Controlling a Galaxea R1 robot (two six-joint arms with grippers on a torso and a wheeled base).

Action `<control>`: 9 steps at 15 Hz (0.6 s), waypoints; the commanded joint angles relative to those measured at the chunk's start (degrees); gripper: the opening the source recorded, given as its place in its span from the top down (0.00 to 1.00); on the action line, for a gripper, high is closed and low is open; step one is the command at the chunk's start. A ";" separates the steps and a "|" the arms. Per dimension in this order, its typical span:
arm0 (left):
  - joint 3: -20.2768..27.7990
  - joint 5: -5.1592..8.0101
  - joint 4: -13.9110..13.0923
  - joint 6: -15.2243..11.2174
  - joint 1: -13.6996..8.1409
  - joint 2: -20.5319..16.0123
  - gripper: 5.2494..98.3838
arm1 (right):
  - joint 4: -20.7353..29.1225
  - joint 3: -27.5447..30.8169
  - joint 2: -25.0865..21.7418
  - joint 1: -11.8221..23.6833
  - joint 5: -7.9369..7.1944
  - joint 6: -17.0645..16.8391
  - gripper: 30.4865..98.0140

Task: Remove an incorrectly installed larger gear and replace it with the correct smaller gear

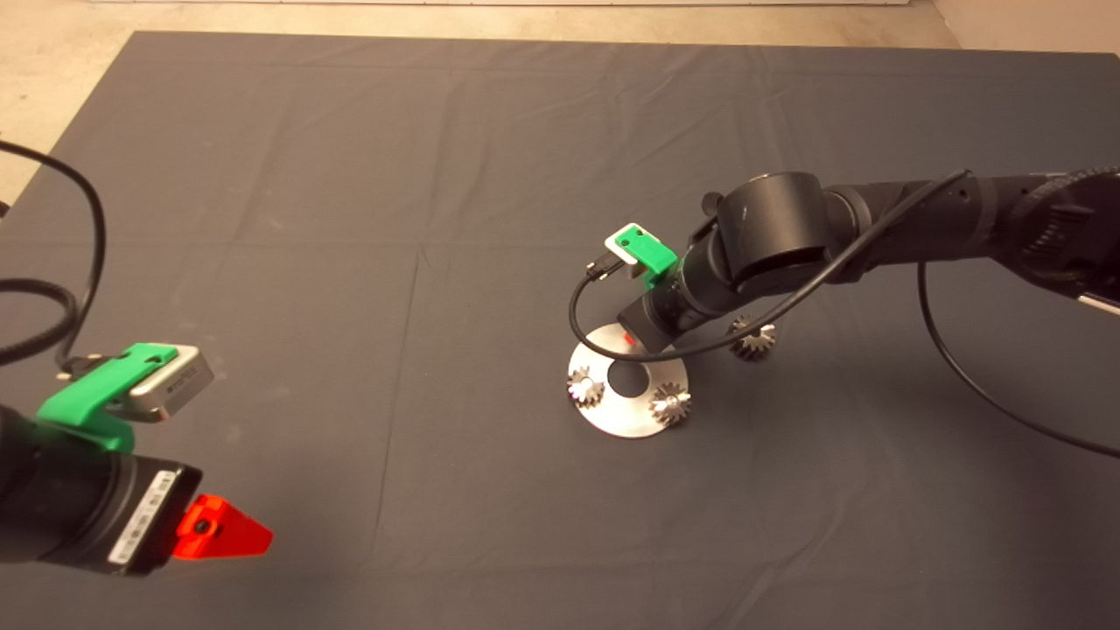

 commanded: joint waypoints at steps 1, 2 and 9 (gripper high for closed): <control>0.92 0.25 -0.99 0.08 -0.09 -0.09 0.01 | 0.63 0.44 -0.02 1.02 0.11 0.18 0.87; 0.92 0.25 -0.99 0.08 -0.09 -0.09 0.01 | 0.55 0.35 0.07 0.93 0.19 0.13 0.87; 0.92 0.25 -0.99 0.08 -0.09 -0.09 0.01 | 0.37 -0.53 0.16 0.84 0.37 0.18 0.87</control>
